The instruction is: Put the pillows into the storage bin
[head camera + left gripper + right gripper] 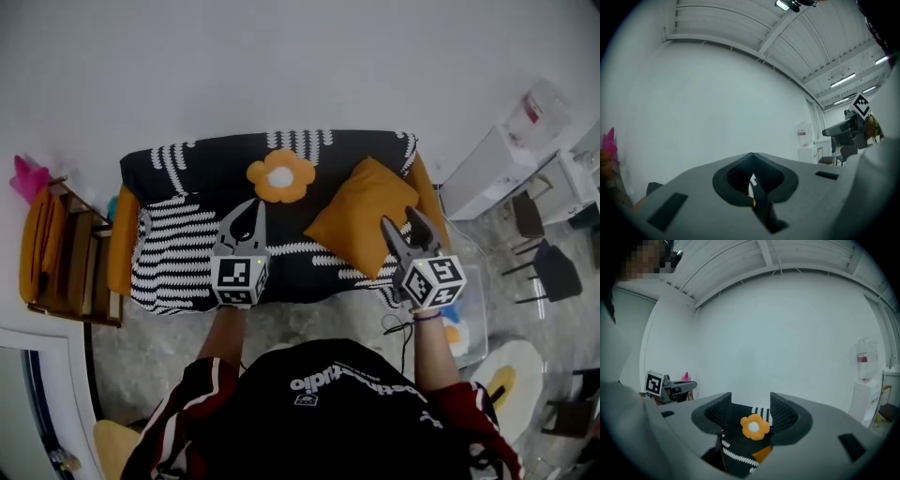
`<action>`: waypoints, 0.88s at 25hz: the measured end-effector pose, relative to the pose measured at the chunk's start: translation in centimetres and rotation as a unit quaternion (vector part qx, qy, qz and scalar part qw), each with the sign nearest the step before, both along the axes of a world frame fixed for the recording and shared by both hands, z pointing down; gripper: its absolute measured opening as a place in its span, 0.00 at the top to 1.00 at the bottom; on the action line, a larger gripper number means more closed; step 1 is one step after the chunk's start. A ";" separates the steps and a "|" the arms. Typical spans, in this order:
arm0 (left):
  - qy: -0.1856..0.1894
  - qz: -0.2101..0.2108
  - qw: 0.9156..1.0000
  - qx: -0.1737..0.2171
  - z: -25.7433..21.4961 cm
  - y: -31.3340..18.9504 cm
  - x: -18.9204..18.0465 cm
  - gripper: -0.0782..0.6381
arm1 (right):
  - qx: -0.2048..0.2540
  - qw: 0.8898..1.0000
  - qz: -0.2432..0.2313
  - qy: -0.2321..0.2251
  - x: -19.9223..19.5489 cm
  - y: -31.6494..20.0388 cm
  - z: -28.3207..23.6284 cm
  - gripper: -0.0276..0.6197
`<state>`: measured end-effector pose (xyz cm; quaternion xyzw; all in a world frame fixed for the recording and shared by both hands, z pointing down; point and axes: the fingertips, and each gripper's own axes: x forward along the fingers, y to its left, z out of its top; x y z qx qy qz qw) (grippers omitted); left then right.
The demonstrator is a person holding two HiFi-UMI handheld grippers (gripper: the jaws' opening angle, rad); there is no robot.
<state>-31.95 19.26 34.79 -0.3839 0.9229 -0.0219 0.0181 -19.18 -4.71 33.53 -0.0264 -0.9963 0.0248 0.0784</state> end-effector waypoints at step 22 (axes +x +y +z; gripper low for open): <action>0.016 -0.037 0.999 -0.010 2.5 2.2 -4.9 0.89 | 0.000 0.995 -0.066 0.078 -11.3 0.3 7.6 0.56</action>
